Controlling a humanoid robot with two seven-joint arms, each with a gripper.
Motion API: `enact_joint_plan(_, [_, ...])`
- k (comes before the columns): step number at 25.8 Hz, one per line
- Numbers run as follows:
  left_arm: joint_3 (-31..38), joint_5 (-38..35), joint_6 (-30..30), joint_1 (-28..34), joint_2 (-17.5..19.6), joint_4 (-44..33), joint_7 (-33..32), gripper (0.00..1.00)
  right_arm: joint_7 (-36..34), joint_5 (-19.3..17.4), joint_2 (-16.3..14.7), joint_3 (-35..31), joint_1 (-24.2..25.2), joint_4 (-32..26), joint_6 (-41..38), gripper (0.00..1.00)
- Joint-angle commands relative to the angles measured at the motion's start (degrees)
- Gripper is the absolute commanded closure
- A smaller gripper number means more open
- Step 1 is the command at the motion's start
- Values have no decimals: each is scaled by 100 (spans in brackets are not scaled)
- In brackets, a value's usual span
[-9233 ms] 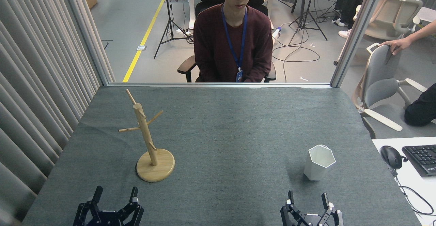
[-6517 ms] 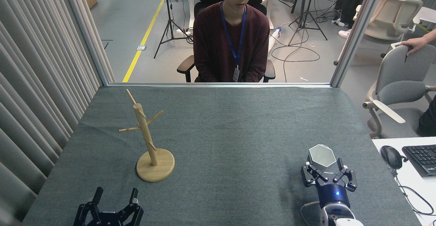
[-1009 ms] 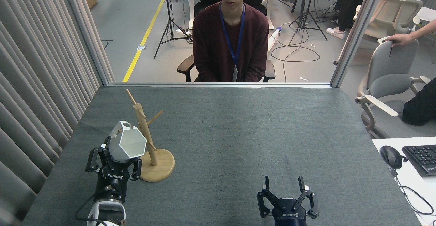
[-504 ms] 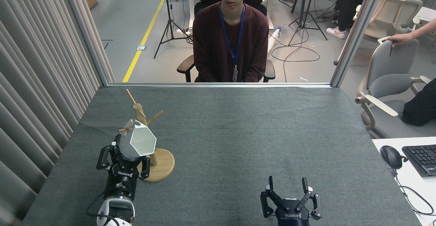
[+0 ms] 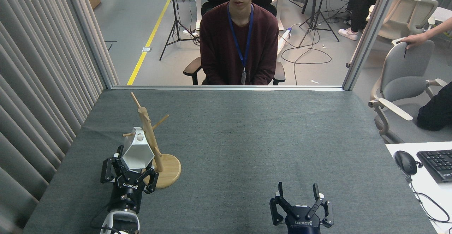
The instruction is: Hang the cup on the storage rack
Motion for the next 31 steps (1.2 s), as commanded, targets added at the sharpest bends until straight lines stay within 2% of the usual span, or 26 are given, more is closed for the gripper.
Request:
enact_joint_plan(1, [9,0,7,146,-3,-39,3,1,0,0,2,0,1,0,11,1])
enact_joint_plan(8, [27,53,15,769,6,-443,-6,1,0,-62,-6,0,10,-44,3,1])
enact_joint_plan(13, [71,185,-134,1446,32,-1216,-24,1,8,-62,-103,0,72,-158,-50,1])
enact_joint_plan(16, [79,914,-556,1974,58,-1911,-59,1,8,-62,-226,0,115,-219,-156,1])
enact_joint_plan(20, [238,2812,-1839,2519,58,-2974,-287,1,0,-97,-428,0,203,-254,-243,1])
enact_joint_plan(22, [369,3577,-2287,2624,58,-3203,-621,1,8,-158,-455,0,282,-272,-296,1])
enact_joint_plan(26, [387,3683,-2287,2642,23,-3273,-876,1,0,-158,-481,-9,608,-624,-437,1])
enact_joint_plan(31, [387,3735,-2367,2756,-12,-3405,-894,1,8,-158,-516,-9,669,-755,-437,1])
